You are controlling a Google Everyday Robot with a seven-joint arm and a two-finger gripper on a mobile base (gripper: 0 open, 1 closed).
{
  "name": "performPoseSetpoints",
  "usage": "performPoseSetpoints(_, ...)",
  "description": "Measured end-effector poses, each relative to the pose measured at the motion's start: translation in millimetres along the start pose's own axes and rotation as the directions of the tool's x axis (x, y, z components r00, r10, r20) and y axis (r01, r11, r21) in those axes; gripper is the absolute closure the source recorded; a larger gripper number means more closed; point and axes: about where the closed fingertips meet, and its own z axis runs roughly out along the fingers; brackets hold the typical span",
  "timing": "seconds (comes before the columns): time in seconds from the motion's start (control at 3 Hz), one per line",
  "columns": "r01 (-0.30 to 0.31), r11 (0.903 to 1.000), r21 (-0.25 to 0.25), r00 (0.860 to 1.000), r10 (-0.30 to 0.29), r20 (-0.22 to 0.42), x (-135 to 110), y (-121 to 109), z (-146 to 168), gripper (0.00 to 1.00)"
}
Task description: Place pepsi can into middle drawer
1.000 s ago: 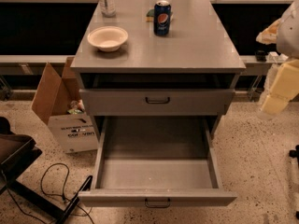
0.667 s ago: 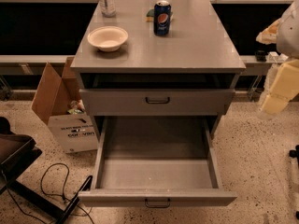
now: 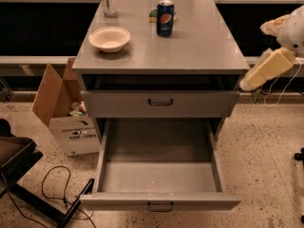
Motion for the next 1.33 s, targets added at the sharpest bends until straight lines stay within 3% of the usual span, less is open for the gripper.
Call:
performPoseSetpoints(0.33, -0.078, 0.996, 0.044, 0.964, 0.064, 0.257, -26.3, -67.0, 30.8, 0.0)
performPoseSetpoints(0.67, -0.137, 0.9906, 0.007, 0.877, 0.118, 0.466, -60.3, -113.9, 69.8, 0.0)
performPoseSetpoints(1.0, -0.169, 0.9853, -0.024, 0.829, 0.156, 0.537, -69.8, -126.0, 91.6, 0.0)
performPoseSetpoints(1.33, -0.178, 0.9837, -0.027, 0.821, 0.164, 0.547, -70.7, -128.1, 97.6, 0.0)
